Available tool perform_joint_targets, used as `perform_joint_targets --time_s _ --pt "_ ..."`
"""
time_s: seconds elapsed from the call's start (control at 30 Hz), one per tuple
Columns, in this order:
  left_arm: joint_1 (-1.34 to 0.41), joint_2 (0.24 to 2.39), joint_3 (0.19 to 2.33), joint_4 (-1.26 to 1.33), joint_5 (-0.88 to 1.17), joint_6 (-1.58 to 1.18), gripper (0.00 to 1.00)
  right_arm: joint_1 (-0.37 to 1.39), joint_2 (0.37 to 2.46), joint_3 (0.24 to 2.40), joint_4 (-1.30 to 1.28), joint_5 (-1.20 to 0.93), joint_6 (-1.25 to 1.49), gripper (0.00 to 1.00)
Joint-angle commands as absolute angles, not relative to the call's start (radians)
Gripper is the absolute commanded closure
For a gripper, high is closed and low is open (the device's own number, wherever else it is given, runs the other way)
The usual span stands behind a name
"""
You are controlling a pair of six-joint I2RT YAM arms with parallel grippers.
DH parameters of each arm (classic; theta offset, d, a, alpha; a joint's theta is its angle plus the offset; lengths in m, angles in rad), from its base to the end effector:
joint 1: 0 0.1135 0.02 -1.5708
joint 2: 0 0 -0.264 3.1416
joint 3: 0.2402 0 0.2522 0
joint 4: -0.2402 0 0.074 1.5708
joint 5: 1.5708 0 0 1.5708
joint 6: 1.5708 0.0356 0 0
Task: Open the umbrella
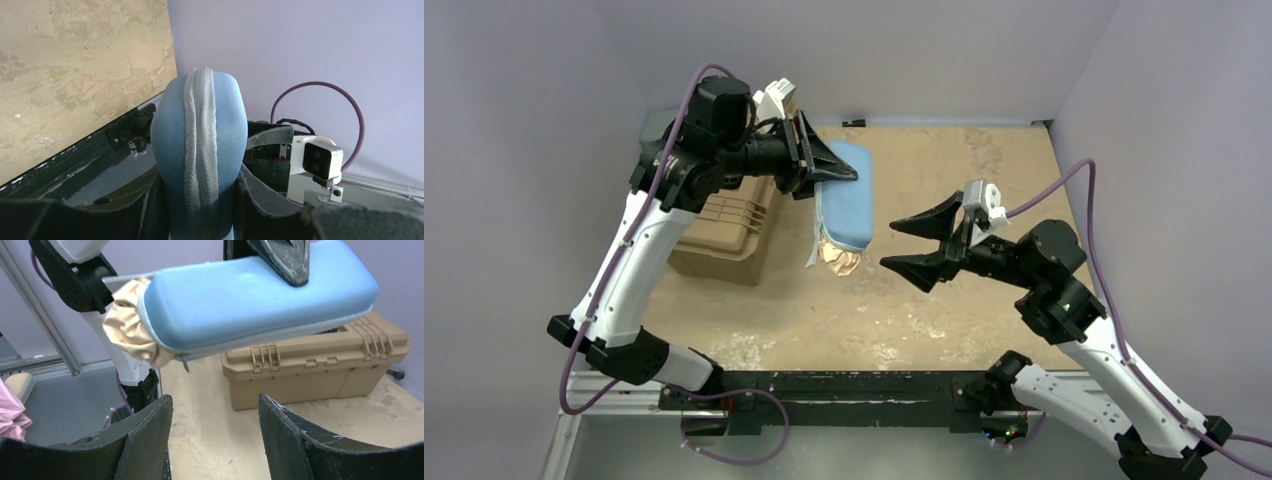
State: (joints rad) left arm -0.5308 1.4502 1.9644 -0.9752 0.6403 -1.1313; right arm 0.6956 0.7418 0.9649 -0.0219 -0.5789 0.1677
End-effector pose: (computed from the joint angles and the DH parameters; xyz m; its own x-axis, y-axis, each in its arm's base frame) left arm 0.2168 -0.1519 0.5027 -0.9482 -0.2849 -0.1406 0.0219 0.3828 -0.9236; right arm 0.1047 0.1128 0.4253 -0.0070 0.1762 -0.9843 -0.9603 0.2735 0.0558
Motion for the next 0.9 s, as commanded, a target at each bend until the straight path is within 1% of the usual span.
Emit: perform_joint_targets --time_s 0.0,0.13,0.37,0.57,0.67,0.87 --pt "-0.550 1.422 1.974 -0.820 0.661 -1.200 1.00 0.716 0.752 1.051 0.020 -0.589 0.127 0.39" --pt "-0.565 1.440 1.979 -0.793 0.641 -1.206 1.00 0.752 0.775 1.072 -0.031 -0.567 0.081 0.42" --pt "-0.594 1.458 1.982 -0.758 0.615 -1.218 1.00 0.763 0.769 1.060 -0.034 -0.510 0.070 0.55" --pt "-0.610 1.470 1.993 -0.746 0.608 -1.219 1.00 0.764 0.776 1.058 -0.046 -0.466 0.046 0.63" --pt "-0.611 1.468 1.993 -0.746 0.605 -1.217 1.00 0.764 0.786 1.058 -0.045 -0.470 0.041 0.65" --pt "-0.611 1.468 1.993 -0.748 0.601 -1.215 1.00 0.767 0.795 1.054 -0.041 -0.476 0.039 0.74"
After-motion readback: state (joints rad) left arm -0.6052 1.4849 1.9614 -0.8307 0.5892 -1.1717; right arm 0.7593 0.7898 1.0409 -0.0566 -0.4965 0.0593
